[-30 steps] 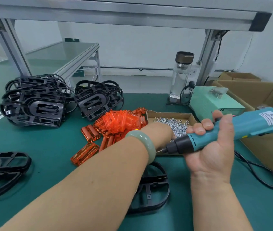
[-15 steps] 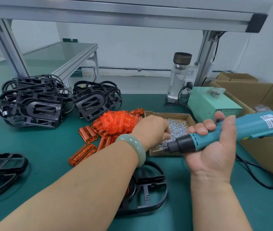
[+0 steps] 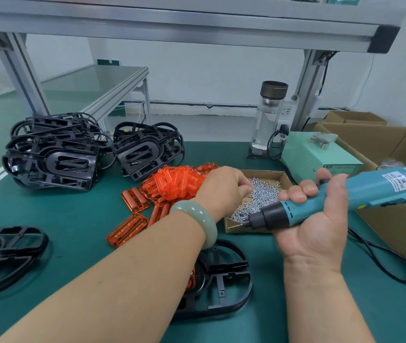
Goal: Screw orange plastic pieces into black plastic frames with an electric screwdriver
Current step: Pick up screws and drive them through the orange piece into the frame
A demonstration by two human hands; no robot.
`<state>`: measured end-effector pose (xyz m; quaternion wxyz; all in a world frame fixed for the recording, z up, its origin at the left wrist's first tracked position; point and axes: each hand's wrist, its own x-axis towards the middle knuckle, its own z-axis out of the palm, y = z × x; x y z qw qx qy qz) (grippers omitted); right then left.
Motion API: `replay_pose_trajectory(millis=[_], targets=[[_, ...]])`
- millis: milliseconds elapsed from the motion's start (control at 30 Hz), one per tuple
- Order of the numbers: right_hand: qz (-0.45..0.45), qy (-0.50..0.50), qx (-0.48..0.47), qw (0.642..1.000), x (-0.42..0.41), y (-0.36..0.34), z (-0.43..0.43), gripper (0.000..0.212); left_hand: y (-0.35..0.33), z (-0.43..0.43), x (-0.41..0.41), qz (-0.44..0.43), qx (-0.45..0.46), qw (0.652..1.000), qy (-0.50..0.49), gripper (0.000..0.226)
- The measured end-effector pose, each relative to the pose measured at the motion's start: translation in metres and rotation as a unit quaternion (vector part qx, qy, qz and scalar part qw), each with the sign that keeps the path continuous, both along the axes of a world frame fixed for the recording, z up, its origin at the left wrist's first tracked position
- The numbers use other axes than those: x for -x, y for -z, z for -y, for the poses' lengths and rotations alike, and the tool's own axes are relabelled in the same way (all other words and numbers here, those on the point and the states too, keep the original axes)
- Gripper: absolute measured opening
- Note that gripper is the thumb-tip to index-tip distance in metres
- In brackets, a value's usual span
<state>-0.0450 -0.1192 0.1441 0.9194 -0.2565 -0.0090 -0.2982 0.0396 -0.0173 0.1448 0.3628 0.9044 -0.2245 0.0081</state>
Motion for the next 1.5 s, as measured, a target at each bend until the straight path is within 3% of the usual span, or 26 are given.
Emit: replay_pose_trajectory(millis=[100, 200, 433, 533, 767, 933, 1100, 1233, 1500], targets=[[0.001, -0.002, -0.006, 1.0, 0.0, -0.001, -0.001, 0.02, -0.007, -0.009, 0.009, -0.104, 0.183, 0.976, -0.049, 0.021], [-0.004, -0.002, -0.014, 1.0, 0.001, -0.002, -0.005, 0.017, -0.016, -0.026, 0.025, -0.184, 0.364, 0.908, -0.093, 0.014], [-0.028, -0.027, -0.049, 0.998, 0.003, 0.0, -0.019, 0.016, -0.007, -0.084, 0.085, -0.264, 0.479, 0.828, -0.119, 0.027], [-0.036, -0.032, -0.065, 0.997, 0.004, 0.0, -0.025, 0.016, 0.005, -0.095, 0.107, -0.269, 0.533, 0.791, -0.133, 0.016], [-0.047, -0.064, -0.097, 0.992, 0.007, 0.001, -0.041, 0.023, 0.013, -0.097, 0.121, -0.348, 0.551, 0.748, -0.128, 0.03], [-0.048, -0.07, -0.097, 0.992, 0.008, 0.0, -0.041, 0.022, 0.012, -0.098, 0.122, -0.421, 0.581, 0.691, -0.087, 0.016], [-0.041, -0.077, -0.097, 0.991, 0.009, 0.0, -0.041, 0.022, 0.01, -0.098, 0.123, -0.461, 0.594, 0.657, -0.056, 0.016], [-0.036, -0.077, -0.086, 0.993, 0.009, -0.001, -0.042, 0.023, 0.011, -0.097, 0.122, -0.464, 0.595, 0.654, -0.057, 0.015], [-0.033, -0.071, -0.064, 0.995, 0.01, -0.001, -0.044, 0.021, 0.017, -0.098, 0.123, -0.446, 0.577, 0.682, -0.061, 0.016]])
